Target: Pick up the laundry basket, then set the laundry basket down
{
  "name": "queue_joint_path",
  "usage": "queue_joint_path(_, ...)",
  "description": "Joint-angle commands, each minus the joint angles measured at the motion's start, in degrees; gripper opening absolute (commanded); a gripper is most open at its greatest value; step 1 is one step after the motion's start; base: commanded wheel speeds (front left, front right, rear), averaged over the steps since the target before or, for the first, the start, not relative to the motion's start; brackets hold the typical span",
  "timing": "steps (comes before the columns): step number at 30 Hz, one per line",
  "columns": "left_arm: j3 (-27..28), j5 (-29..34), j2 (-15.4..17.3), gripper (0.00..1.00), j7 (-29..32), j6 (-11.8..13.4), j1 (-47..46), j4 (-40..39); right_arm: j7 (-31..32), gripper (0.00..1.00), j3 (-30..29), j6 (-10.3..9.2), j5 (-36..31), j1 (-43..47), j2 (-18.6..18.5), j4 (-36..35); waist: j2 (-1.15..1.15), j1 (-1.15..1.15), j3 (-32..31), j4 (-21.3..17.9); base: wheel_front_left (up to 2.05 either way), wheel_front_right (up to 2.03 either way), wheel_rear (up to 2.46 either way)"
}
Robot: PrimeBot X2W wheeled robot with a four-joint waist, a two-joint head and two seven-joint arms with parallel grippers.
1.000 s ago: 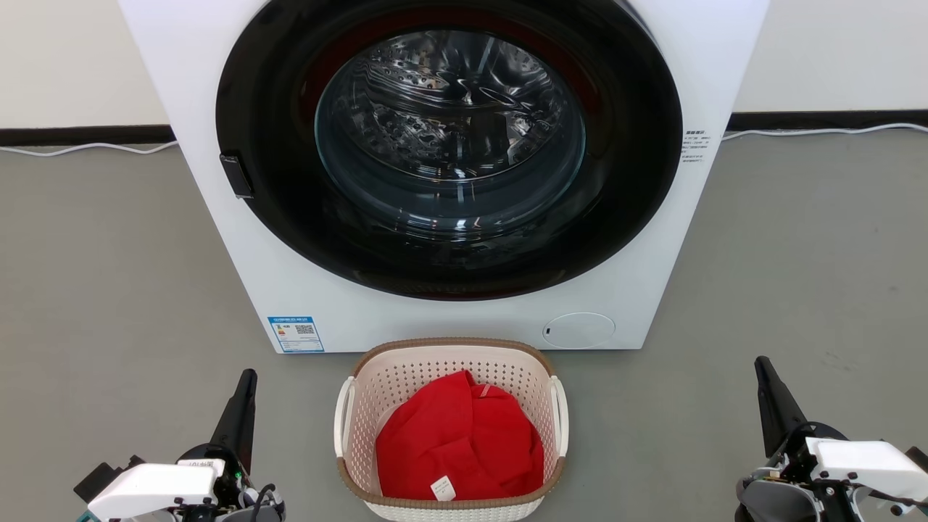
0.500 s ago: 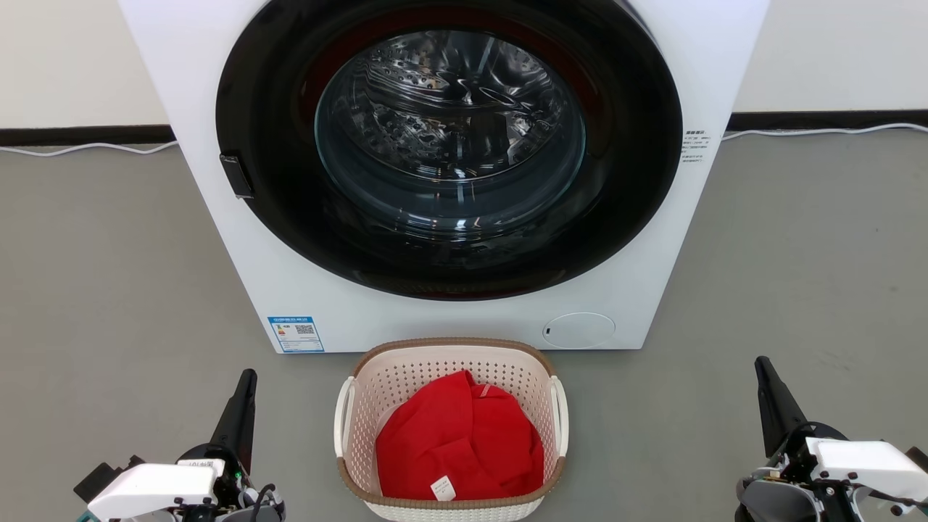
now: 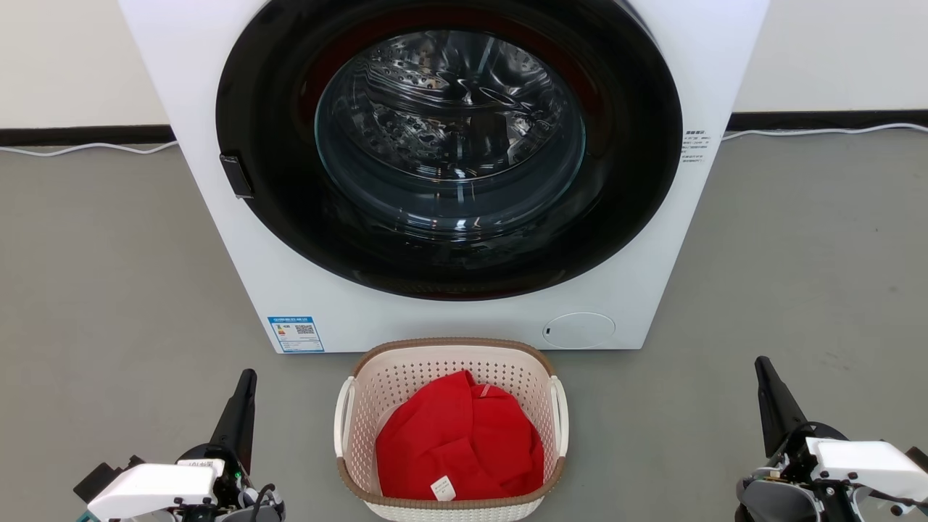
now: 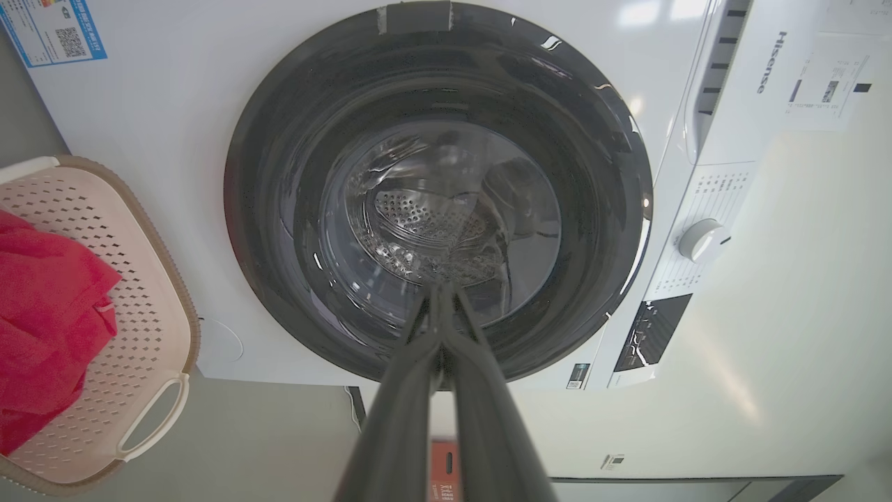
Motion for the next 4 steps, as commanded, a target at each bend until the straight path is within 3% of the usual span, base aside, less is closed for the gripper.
queue_joint_path(1,1.8,0.1,0.6,0.0,0.4,-0.4,-3.1,-1.2,0.5,0.0,1.1,0.01,-0.1,-2.4,-0.2,-1.6,0.0,0.0,0.0,0.0,0.0,0.0,0.0)
queue_joint_path(4,1.8,0.1,0.6,0.0,0.4,-0.4,-3.1,-1.2,0.5,0.0,1.1,0.01,-0.1,-2.4,-0.2,-1.6,0.0,0.0,0.0,0.0,0.0,0.0,0.0)
